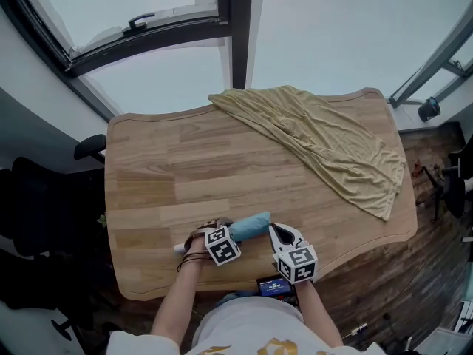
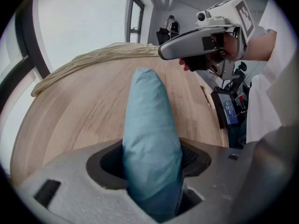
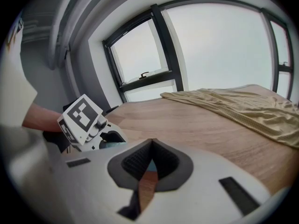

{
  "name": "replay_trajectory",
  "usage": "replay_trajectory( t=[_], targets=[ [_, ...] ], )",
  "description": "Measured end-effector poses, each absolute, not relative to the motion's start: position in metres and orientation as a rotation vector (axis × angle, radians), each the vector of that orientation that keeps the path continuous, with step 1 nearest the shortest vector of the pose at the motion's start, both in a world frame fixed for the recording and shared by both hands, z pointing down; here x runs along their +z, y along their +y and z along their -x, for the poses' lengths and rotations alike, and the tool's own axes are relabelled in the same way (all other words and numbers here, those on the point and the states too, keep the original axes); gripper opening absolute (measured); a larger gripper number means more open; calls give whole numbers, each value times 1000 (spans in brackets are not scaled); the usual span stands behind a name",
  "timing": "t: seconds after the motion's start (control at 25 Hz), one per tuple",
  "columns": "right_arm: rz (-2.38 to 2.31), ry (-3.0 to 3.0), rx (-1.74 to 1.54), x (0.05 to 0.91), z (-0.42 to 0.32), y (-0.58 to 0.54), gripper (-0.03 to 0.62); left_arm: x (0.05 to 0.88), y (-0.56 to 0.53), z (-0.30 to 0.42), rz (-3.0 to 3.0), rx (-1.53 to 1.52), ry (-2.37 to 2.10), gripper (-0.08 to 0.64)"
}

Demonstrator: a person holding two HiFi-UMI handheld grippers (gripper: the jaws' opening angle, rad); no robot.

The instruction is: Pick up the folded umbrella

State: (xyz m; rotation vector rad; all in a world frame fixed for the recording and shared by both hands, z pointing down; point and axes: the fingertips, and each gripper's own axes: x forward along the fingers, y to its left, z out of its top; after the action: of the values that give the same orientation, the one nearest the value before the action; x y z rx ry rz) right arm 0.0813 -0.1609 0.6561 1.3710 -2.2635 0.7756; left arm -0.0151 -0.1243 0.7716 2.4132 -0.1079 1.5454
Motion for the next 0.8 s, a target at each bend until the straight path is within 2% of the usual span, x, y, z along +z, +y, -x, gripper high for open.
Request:
replay_trajectory(
  t=[0.8],
  targets=[
    [-1395, -2275, 739, 639, -87, -152, 9, 758, -120, 25, -2439, 1495, -254, 290]
  ],
)
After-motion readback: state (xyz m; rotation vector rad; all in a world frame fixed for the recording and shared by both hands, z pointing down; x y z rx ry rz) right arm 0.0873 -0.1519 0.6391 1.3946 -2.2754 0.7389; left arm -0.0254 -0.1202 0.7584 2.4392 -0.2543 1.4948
